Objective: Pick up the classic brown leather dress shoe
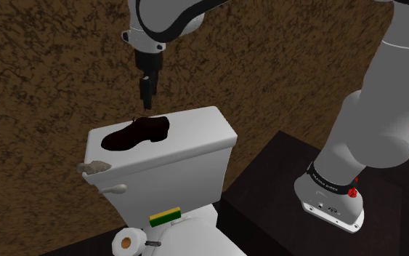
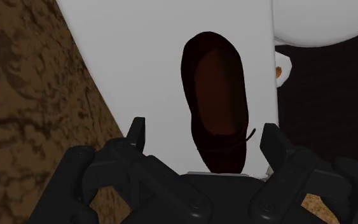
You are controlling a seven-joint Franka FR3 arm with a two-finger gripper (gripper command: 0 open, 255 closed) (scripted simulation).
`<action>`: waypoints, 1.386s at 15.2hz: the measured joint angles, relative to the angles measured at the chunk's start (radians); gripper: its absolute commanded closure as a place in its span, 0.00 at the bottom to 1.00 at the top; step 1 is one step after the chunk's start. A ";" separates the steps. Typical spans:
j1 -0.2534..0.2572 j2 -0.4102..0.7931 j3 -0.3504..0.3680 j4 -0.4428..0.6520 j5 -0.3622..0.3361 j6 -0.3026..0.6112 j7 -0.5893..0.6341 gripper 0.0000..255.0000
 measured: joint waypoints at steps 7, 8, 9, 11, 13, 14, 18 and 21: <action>0.054 0.137 0.041 0.108 -0.054 0.039 -0.038 0.00; 0.055 0.142 0.041 0.101 -0.055 0.051 -0.039 0.00; 0.056 0.148 0.041 0.098 -0.056 0.060 -0.039 0.00; 0.057 0.156 0.041 0.082 -0.058 0.084 -0.039 0.00; 0.056 0.164 0.040 0.064 -0.059 0.109 -0.041 0.00; 0.056 0.166 0.040 0.062 -0.059 0.113 -0.041 1.00; 0.056 0.167 0.040 0.060 -0.060 0.118 -0.042 1.00; 0.056 0.167 0.039 0.061 -0.060 0.118 -0.042 1.00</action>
